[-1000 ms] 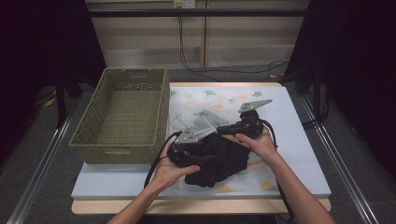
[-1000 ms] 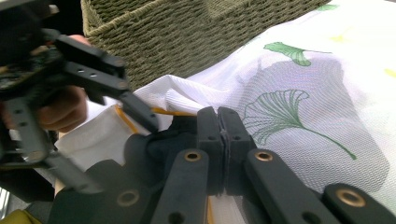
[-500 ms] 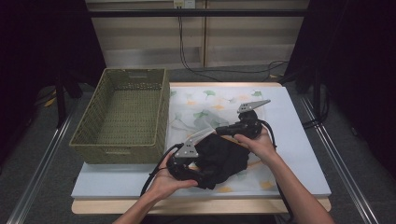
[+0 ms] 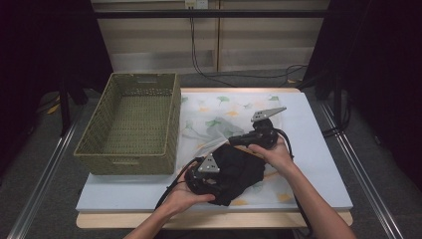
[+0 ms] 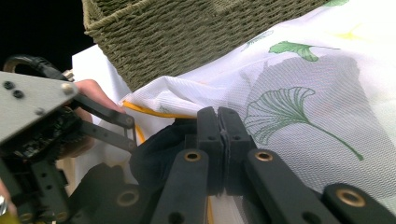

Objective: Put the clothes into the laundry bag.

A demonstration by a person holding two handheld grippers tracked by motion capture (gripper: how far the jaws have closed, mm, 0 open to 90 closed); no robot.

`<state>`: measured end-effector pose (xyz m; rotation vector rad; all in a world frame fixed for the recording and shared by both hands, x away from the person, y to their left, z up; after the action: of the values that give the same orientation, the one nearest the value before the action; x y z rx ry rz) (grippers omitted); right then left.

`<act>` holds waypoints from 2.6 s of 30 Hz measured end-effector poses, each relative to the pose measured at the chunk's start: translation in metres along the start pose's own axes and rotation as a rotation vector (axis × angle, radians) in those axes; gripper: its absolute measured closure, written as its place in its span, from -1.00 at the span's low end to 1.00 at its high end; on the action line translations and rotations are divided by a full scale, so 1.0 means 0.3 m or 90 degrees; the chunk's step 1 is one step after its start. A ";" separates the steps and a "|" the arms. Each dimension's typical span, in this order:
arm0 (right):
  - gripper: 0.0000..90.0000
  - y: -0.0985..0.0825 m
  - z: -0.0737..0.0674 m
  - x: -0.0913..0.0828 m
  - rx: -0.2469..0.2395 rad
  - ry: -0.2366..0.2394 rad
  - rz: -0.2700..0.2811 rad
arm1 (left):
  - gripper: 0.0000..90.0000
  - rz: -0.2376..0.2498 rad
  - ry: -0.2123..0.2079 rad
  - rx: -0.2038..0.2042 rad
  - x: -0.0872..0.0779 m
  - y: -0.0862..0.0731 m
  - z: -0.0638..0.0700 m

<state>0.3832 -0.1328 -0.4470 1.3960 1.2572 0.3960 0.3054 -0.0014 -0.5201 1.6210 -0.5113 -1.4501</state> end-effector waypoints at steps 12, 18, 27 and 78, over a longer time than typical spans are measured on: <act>0.98 0.000 -0.005 0.006 -0.004 0.004 -0.004 | 0.86 -0.012 0.001 -0.012 0.011 -0.005 -0.034; 0.99 0.008 -0.010 -0.003 -0.006 0.010 0.004 | 0.87 -0.012 -0.004 -0.021 0.008 0.001 -0.038; 0.99 0.010 -0.005 -0.004 -0.009 -0.005 0.009 | 0.89 0.006 0.002 -0.036 0.006 0.034 -0.043; 0.99 -0.008 0.008 -0.003 0.027 0.021 -0.005 | 0.79 0.049 0.051 -0.118 0.097 0.128 -0.181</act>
<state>0.3838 -0.1354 -0.4493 1.4260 1.3038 0.3904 0.3727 -0.0265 -0.5092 1.4898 -0.3786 -1.3294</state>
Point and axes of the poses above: each handheld gripper's, and its own axes: x roughly forward along the jaws, y roughly out of its top, z roughly to its right, the point moved 7 cm from there along x, roughly forward along the jaws, and after that the axes turned 7 degrees about z, right-handed, at the moved point
